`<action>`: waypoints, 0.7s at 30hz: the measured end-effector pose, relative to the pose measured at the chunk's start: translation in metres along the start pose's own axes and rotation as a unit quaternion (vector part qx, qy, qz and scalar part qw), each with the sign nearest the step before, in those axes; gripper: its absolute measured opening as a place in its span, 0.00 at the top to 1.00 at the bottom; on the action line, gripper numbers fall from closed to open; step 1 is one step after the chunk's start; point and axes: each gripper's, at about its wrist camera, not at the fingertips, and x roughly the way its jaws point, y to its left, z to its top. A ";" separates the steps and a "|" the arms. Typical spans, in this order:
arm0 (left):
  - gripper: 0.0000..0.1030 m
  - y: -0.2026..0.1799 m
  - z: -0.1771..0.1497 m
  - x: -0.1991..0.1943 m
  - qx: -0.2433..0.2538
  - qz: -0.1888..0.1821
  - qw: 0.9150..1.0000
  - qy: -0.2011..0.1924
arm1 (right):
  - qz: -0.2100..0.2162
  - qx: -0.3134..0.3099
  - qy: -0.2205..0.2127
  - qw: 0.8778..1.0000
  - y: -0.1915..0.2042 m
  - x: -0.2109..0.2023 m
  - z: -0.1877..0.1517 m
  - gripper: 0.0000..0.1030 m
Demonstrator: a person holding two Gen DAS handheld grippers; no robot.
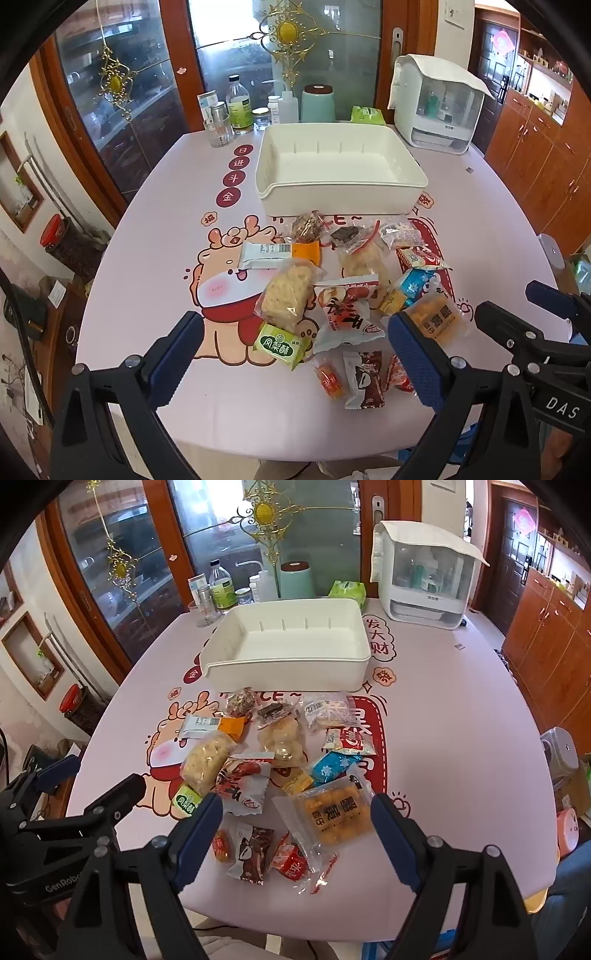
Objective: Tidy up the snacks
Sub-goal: 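Reach both grippers toward the snack pile in front of the tray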
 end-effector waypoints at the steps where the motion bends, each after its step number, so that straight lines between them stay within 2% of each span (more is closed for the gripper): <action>1: 0.04 0.000 -0.001 -0.001 -0.001 0.002 1.000 -0.001 | 0.001 -0.002 -0.001 1.000 0.000 -0.001 0.000 0.19; 8: 0.03 0.002 -0.005 -0.004 -0.007 0.008 1.000 0.000 | 0.013 -0.012 -0.002 1.000 0.001 -0.003 -0.002 0.19; 9: 0.03 0.000 -0.004 -0.004 -0.008 0.004 1.000 -0.009 | 0.016 -0.012 -0.001 1.000 0.001 -0.002 -0.002 0.19; 14: 0.03 0.002 0.001 -0.001 0.016 0.001 1.000 -0.001 | 0.022 -0.002 0.003 1.000 0.000 0.002 0.001 0.19; 21: 0.03 0.014 0.020 0.021 0.038 -0.037 0.998 0.026 | 0.010 0.016 0.019 1.000 0.003 0.016 0.009 0.20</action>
